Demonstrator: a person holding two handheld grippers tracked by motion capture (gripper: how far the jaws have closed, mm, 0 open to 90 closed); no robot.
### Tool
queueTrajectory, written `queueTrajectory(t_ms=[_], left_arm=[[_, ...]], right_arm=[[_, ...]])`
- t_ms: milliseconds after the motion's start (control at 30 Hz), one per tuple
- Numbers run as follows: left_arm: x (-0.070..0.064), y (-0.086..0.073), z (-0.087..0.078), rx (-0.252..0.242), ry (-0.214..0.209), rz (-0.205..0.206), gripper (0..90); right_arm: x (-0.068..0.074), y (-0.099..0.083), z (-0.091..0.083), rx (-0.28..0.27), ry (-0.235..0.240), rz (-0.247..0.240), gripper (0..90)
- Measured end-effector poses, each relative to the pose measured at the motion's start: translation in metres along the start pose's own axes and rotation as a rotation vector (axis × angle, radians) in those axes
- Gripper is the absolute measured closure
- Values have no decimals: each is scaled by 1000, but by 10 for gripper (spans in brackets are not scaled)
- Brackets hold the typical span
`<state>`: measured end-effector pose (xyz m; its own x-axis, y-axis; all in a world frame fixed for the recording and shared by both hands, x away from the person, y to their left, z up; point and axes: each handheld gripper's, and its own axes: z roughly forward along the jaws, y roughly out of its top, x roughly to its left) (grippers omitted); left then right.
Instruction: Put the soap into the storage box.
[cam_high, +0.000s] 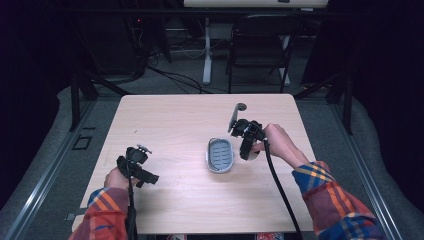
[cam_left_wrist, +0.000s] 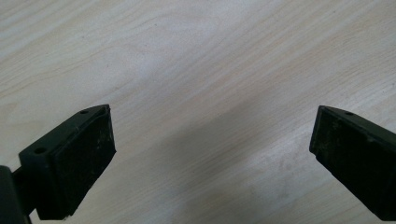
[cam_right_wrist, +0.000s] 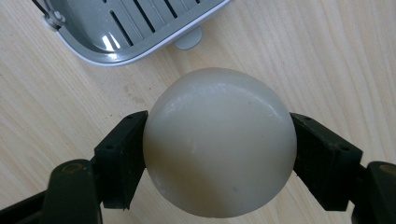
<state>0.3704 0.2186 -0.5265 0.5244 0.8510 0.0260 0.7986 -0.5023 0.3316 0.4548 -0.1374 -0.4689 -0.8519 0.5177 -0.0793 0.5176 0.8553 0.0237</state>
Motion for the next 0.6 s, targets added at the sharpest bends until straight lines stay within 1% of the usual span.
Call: queueTrajectory(t_ms=[100, 300, 400, 600], left_arm=[[0, 0, 0, 4, -2, 2, 0], [0, 1, 0, -2, -4, 2, 0], [0, 1, 0, -1, -4, 2, 1], [0, 1, 1, -1, -10, 3, 0]], right_arm=[[0, 3, -1, -7, 5, 1, 245], [1, 9, -5, -2, 1, -15, 245], [2, 11, -5, -10, 0, -13, 245], [3, 19, -9, -10, 1, -27, 245]])
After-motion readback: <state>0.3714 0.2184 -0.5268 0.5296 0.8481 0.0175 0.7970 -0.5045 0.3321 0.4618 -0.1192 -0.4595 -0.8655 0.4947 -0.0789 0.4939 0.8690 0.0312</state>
